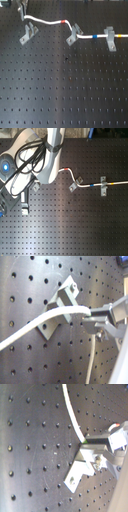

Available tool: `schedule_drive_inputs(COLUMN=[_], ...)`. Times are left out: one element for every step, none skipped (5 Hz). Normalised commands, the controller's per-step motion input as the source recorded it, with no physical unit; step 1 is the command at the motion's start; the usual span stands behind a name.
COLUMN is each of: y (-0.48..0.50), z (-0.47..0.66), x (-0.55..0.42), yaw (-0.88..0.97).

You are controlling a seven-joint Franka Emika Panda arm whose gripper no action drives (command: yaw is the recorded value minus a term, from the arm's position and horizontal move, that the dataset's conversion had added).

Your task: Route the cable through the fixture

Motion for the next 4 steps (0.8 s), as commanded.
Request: schedule_drive_inputs(y=[-0.006,-0.026,0.135,0.098], z=[0.01,0.06,0.10,0.00], x=[0.006,0.056,0.232,0.210], yaw=[0.87,0.77,0.51,0.50])
